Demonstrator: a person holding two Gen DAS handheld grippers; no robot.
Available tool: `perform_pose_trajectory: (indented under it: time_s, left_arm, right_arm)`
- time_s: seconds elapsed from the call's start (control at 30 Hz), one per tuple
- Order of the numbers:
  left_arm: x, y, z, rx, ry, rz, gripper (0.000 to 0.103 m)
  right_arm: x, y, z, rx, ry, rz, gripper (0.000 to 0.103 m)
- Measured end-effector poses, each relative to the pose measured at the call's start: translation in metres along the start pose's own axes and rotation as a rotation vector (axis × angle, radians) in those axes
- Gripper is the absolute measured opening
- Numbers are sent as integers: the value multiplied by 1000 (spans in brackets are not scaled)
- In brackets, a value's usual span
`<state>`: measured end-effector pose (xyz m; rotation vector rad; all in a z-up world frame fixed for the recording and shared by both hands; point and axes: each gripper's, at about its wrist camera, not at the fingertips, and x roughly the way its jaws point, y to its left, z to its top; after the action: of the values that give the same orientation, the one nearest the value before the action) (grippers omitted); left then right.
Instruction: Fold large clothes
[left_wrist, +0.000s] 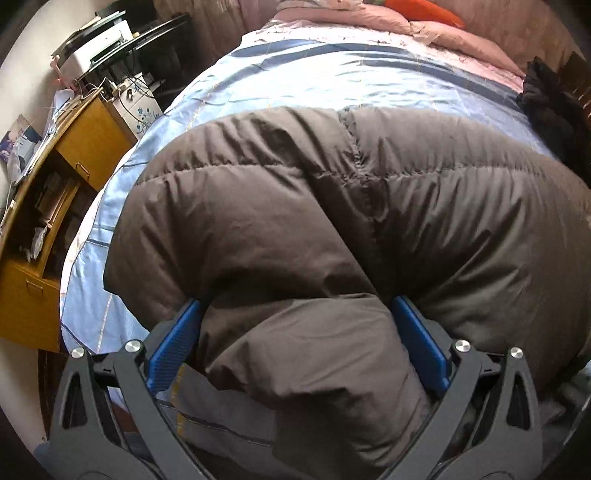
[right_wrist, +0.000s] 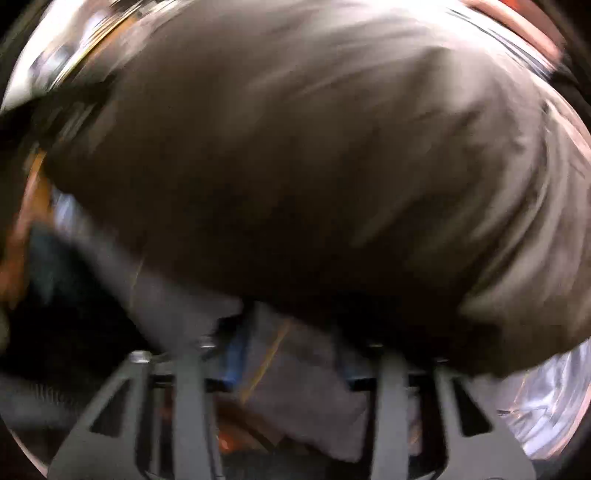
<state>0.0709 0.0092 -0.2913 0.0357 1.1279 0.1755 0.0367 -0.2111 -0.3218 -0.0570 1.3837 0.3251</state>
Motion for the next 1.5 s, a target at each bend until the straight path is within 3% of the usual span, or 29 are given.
perform_pose_trajectory:
  time_s: [0.07,0.23,0.3,0.4,0.47,0.5,0.53,0.6,0.7,0.77,0.83,0.9,0.93,1.0,1.03,1.13,1.27,1.3,1.37,1.5]
  left_arm:
    - [3,-3,0,3,-2,8,101]
    - [14,-8,4,-14,-12,32,101]
    - [23,-13,5,-14,12,31,101]
    - [26,-15,1,-3,19,41,101]
    - [29,-11,-2,-24,40,15,101]
    - [30,-8,-2,-37,50,1,101]
    - [31,-5,-2,-49,57,-12,101]
    - [31,-2,-3,-66,56,-24,101]
    - [31,-5,-4,-58,49,-8,101]
    - [31,-5,-4,-57,47,-2,101]
    - [31,-6,-5,-56,49,-3,101]
    - [32,-7,-7,-45,54,7,101]
    - [31,-8,-8,-35,57,17,101]
    - [34,-12,-9,-19,69,36,101]
    - [36,-14,-9,-15,76,37,101]
    - [40,-19,-11,-12,98,34,101]
    - [42,-18,-8,-23,106,20,101]
    - [38,-15,-7,-32,93,13,101]
    - [10,-6,-4,-51,-22,32,100]
    - [-60,13,3,-88,-351,118,101]
  right_arm:
    - [-3,-6,22,43,-66,-45,23]
    - [14,4,52,9,-209,-215,23]
    - [27,-8,55,42,-186,-196,24]
    - [15,-20,50,59,-120,-142,24]
    - [-5,-29,39,68,-72,-96,33]
    - [-17,-34,33,77,-79,-70,44]
    - [-35,-40,28,92,-111,-53,61]
    - [-71,-52,21,112,-205,-43,71]
    - [-122,-66,27,140,-400,-74,72]
    - [-135,-74,36,125,-480,-115,72]
    - [-120,-67,57,123,-446,-122,72]
    - [-95,-79,72,146,-357,-131,71]
    - [-81,-86,88,155,-313,-176,71]
    - [-56,-112,92,160,-264,-355,72]
    - [-43,-125,94,173,-231,-397,75]
    - [-17,-168,94,359,-123,-248,87]
    - [-4,-147,98,292,-116,-331,89]
    - [-8,-144,97,287,-144,-340,88]
    - [-24,-137,93,284,-224,-324,79]
    - [-78,-100,79,198,-529,-130,78]
